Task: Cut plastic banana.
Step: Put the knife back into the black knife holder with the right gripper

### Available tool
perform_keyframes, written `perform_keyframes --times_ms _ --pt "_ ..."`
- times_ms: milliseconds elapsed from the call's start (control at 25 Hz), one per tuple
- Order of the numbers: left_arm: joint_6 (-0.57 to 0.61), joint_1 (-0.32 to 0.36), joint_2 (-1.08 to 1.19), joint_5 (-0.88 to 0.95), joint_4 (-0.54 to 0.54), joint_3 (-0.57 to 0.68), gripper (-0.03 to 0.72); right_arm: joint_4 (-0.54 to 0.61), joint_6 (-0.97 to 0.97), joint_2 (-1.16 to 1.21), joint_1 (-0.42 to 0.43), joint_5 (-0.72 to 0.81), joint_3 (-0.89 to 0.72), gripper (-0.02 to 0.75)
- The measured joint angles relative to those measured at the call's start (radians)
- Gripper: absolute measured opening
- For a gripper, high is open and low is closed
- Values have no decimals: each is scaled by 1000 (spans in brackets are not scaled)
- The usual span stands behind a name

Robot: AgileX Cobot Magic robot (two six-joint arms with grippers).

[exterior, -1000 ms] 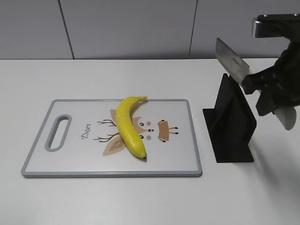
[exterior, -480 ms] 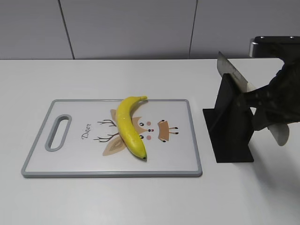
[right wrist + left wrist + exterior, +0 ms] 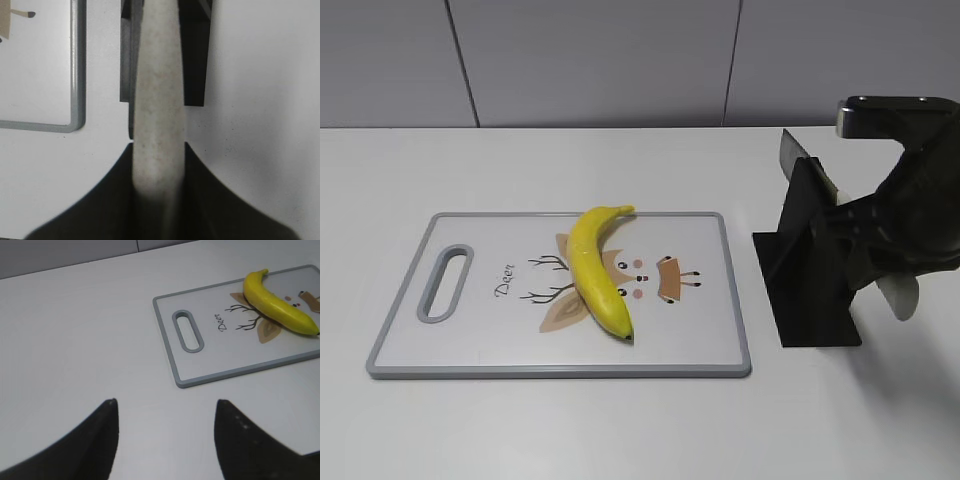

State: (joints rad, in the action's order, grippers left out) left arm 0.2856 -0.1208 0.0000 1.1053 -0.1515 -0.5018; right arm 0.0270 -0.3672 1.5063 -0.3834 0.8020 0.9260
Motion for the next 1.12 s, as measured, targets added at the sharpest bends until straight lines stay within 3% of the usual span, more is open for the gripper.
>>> perform_keyframes --times_ms 280,520,600,760,960,1120 --pt "-7 2 -5 -1 -6 0 590 7 -4 2 0 -2 0 207" --pt "-8 3 -5 -1 -6 0 590 12 17 2 0 5 0 564" --pt "-8 3 -5 -1 -6 0 590 29 57 -6 0 34 0 614" --pt "-8 3 -5 -1 -6 0 590 60 195 -97 0 120 0 623" --pt "-8 3 -5 -1 -6 0 590 64 387 -290 0 208 -2 580" --pt "-8 3 -5 -1 -6 0 590 64 503 -420 0 220 -80 574"
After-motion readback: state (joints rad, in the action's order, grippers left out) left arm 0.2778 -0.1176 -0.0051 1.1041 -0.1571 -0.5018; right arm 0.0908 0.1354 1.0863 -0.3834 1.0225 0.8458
